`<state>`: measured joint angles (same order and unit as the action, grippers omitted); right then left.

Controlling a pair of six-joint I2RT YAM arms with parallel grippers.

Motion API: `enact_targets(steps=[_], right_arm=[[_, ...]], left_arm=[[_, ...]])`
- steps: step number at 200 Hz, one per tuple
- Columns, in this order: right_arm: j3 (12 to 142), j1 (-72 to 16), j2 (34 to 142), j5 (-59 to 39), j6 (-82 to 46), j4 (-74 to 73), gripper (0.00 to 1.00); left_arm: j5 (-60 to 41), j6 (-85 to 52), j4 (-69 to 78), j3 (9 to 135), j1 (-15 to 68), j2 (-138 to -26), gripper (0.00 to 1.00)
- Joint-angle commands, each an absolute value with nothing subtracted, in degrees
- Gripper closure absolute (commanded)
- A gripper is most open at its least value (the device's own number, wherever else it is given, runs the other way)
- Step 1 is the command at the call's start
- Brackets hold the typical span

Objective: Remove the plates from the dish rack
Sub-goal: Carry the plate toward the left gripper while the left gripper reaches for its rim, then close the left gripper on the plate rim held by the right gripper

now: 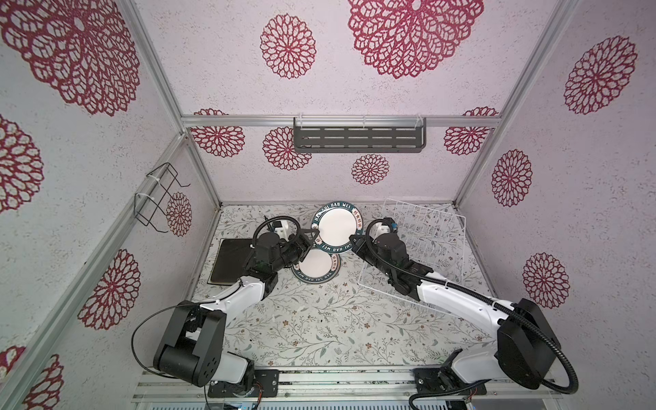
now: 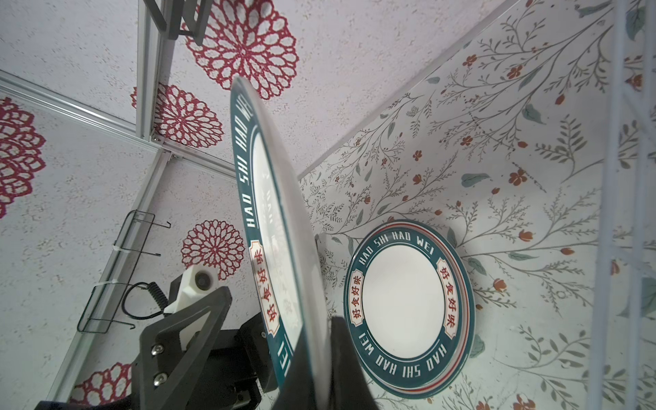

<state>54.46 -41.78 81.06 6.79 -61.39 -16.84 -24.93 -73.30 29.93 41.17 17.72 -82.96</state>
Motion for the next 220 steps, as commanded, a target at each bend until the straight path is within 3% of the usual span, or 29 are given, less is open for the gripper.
enact_targets(steps=[1, 55, 149, 177, 201, 220], right_arm=[[54.9, -41.7, 81.0, 5.3, -62.6, -23.0, 1.0], [55.7, -41.5, 83.1, 2.2, -63.9, -25.2, 1.0], [54.3, -41.3, 82.2, 0.6, -64.8, -26.9, 1.0], [54.2, -41.3, 82.4, 0.0, -64.8, -26.9, 1.0], [53.3, -41.2, 82.6, -0.5, -65.5, -28.5, 0.9], [52.8, -41.0, 82.8, -1.2, -65.8, -29.7, 0.64]], left_arm=[[-25.5, -73.4, 32.8, 40.4, 17.2, -83.5, 0.27], [-25.5, -74.3, 34.7, 39.5, 16.8, -84.9, 0.38], [-24.9, -75.6, 37.0, 37.7, 16.1, -84.8, 0.72], [-24.5, -75.7, 37.0, 37.5, 16.0, -84.3, 0.87], [-24.2, -75.5, 36.7, 37.6, 16.0, -83.8, 0.97], [-24.2, -75.5, 36.6, 37.5, 15.9, -83.5, 1.0]])
